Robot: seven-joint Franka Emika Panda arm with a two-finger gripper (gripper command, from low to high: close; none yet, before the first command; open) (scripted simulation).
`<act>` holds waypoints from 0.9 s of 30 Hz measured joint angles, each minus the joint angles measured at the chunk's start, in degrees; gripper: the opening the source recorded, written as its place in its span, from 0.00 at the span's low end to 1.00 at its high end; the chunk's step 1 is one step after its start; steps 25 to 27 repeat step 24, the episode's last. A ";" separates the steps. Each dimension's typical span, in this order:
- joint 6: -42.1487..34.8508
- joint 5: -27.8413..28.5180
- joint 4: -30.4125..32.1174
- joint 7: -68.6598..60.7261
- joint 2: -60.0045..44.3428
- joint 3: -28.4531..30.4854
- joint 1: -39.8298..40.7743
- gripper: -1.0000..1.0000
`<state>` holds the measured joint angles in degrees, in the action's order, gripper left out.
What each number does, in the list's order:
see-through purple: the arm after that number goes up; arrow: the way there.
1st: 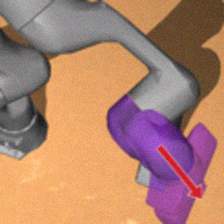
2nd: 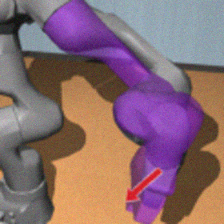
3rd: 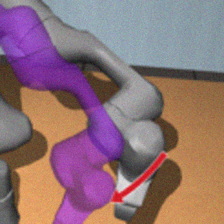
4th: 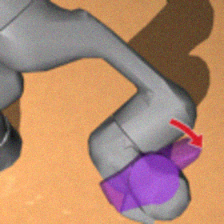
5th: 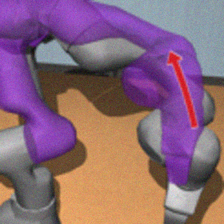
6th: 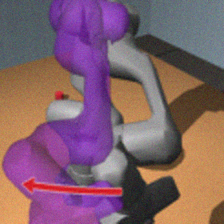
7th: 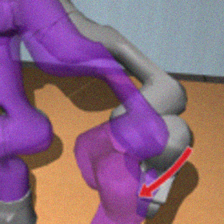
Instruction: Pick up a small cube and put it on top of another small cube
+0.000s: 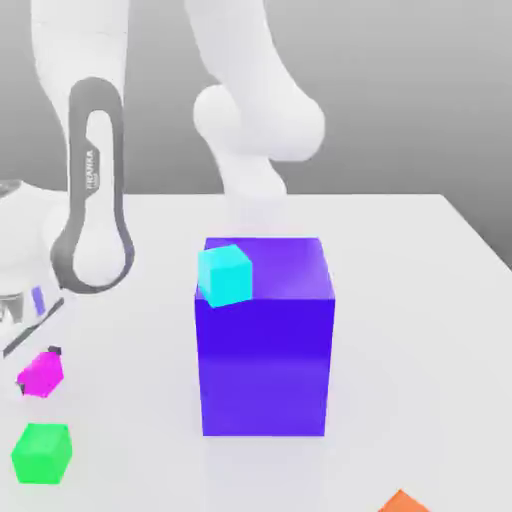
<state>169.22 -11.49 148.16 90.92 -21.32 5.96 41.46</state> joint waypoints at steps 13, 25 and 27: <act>-14.41 8.40 -3.26 4.03 11.36 0.93 -6.52 0.00; -14.35 10.27 -11.87 2.16 2.82 -4.37 -11.45 1.00; -14.35 10.27 -11.87 2.16 2.82 -4.37 -11.45 1.00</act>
